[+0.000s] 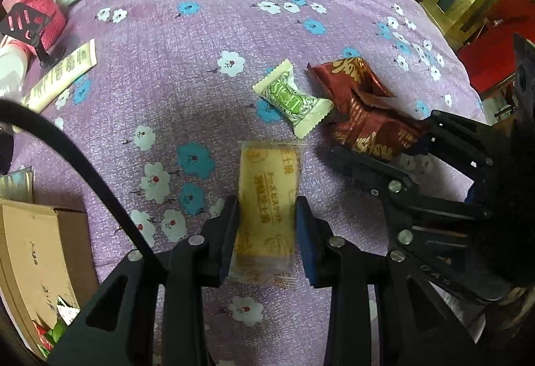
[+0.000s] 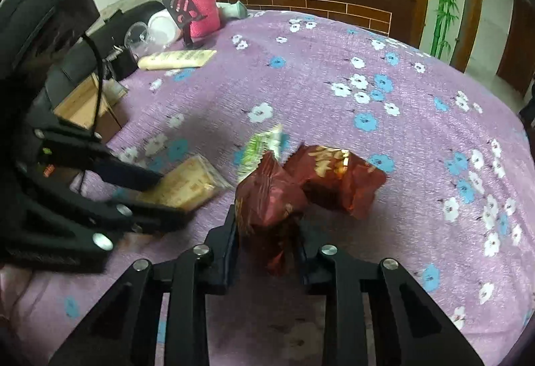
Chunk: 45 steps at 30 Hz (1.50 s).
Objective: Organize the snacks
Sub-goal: 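Carry the yellow packet and red candy over the box and open both grippers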
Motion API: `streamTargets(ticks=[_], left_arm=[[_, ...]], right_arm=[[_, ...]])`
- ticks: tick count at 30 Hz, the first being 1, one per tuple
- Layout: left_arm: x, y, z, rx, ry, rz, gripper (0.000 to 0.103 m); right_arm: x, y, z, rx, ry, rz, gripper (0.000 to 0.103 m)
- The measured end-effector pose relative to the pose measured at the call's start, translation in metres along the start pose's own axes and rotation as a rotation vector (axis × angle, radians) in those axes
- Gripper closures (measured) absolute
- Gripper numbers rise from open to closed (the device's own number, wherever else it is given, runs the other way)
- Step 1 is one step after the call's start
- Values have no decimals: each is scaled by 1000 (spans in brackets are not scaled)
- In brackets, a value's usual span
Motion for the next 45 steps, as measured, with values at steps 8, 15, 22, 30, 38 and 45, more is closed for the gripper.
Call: streamTargets(ticks=[8,15,22,30,38,45], left_arm=[[-6,11,-10,-25,53,-63,68],[-42,30,-28,-31,74,-77,68],[-68,30,-66,-21,128,-81,68],[-89,-34,-119,35,211,-180,68],[-117,-142,-152,173,246,-318,68],[-137,-200,-141,239,199,-405,67]], right_arm=[[-19,8,-22,-7,-20,113,76],[-41,2,-57,-25,-36,161,76],[-44,-35,-76,-15,-41,127,76],[-11,-117,-66,58,-23,43,76],[30,-226,-17,200,-37,-18,76],[36,-276,26,225,-99,-35,74]])
Point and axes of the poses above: each gripper's, at about its wrist camera, not at the fingertips, and z roughly the way its jaws point, y to its right, x to its top, the point moved 9 cm from there along z, roughly the way its jaws point, and after that the axes turned 5 degrees about y, right-handed, at the moved point
